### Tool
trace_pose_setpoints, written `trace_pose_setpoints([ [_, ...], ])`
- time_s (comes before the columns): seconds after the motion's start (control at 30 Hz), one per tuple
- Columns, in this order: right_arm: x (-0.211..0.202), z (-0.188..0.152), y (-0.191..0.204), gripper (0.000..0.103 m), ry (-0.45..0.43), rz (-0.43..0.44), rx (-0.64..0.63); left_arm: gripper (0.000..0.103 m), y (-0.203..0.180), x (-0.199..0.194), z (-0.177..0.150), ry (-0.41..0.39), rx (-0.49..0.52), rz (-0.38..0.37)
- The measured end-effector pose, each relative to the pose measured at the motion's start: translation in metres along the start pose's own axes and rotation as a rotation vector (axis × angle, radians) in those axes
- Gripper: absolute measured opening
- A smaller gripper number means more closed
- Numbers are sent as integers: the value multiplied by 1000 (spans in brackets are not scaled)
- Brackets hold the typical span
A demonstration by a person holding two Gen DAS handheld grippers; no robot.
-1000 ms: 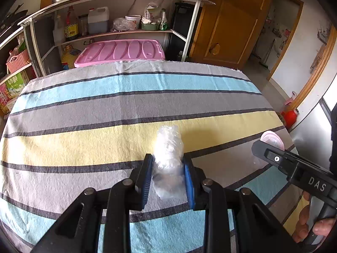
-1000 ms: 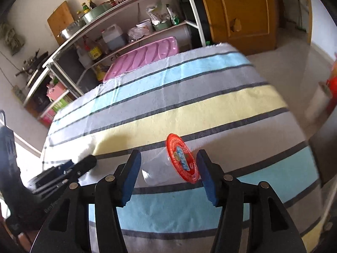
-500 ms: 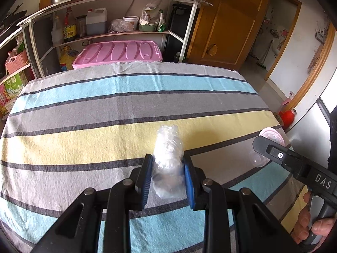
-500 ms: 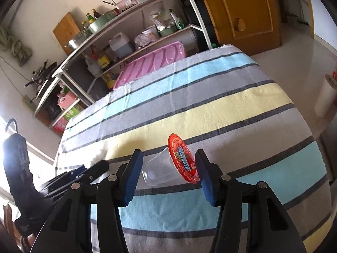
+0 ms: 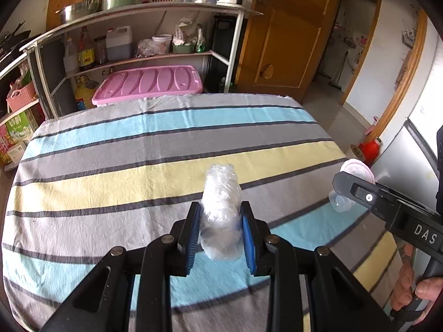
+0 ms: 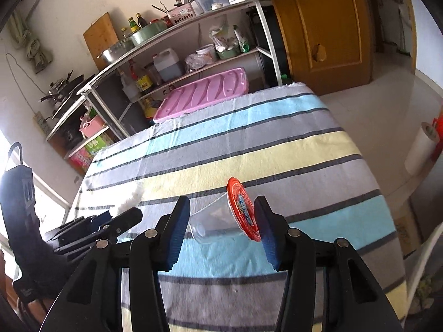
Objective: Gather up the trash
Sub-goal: 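Lift both held items and carry them toward the bin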
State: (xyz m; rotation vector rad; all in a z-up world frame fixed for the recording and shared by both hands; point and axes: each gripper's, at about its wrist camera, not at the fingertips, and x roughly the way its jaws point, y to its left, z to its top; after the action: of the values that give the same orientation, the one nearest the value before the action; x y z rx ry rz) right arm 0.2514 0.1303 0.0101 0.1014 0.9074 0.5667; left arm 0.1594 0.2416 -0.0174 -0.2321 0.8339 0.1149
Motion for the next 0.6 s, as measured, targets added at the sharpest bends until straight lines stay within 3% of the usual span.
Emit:
trace_pose_setpoints([
  [0.6, -88, -27, -14, 48, -114, -48, -35, 30, -73, -58, -16, -96, 128, -69],
])
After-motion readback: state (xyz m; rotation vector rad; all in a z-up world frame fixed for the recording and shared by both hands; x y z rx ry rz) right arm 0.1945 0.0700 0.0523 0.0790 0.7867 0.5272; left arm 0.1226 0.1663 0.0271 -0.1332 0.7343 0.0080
